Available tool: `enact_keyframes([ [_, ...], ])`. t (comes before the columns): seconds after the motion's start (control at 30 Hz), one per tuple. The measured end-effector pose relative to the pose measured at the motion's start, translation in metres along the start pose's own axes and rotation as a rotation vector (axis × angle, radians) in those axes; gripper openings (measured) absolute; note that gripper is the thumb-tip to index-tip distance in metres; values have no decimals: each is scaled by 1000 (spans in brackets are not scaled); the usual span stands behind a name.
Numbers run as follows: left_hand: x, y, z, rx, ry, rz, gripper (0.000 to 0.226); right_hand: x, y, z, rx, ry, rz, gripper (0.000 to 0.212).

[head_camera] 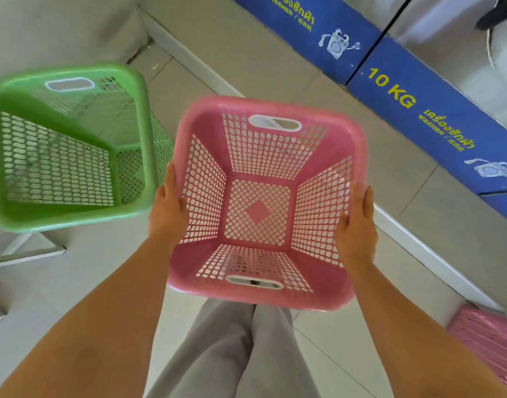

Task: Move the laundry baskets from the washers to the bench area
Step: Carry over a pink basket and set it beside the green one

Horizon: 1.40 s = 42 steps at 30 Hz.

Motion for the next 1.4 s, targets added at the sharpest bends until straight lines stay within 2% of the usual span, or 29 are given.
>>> enact_keyframes([
  [0.4,65,41,56,-60,83,44,77,82,-14,50,-12,57,-43,78],
  [0.57,79,38,44,-133,166,60,82,81,-20,39,55,107,-115,79],
  [0.77,71,19,23,-77,149,84,71,66,-6,17,-93,147,-353,71],
  [1.07,9,15,-1,-70,33,55,55,52,64,-8,-220,180,-291,59],
  [1.4,-73,129,18,-191,-74,82,46,108,210,-42,-418,223,-186,54],
])
Point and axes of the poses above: each hand's wrist, its own z-axis towards the middle knuckle, its own x-axis out of the palm, y = z × x, the point moved 5 cm from there along z, towards the middle knuckle, and after that the axes turned 4 degrees about x, right-handed, at the moved point
